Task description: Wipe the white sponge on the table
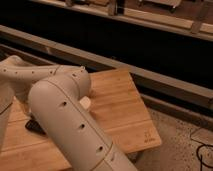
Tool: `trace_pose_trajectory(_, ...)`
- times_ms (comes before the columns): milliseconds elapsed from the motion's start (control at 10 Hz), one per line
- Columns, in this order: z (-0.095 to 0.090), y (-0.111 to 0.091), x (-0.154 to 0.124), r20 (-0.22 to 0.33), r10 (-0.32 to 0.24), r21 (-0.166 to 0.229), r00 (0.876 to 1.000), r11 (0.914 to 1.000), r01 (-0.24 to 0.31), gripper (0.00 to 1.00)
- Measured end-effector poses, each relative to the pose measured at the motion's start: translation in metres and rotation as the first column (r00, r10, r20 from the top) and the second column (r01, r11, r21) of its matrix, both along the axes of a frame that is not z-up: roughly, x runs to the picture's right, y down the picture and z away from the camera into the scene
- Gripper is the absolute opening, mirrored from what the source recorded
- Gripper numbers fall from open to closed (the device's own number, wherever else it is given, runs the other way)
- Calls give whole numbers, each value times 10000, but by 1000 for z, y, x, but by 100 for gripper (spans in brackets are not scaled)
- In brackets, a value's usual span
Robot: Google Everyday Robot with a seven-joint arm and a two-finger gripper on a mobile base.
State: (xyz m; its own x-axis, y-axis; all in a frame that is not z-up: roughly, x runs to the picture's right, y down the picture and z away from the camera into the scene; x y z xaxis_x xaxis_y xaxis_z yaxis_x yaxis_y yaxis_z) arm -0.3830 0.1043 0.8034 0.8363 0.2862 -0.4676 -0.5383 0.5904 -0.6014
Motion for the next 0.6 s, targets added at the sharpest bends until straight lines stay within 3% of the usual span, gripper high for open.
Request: trace_pose_trajectory(600, 14, 1, 12, -236, 22, -290, 9997, 9996, -29, 65)
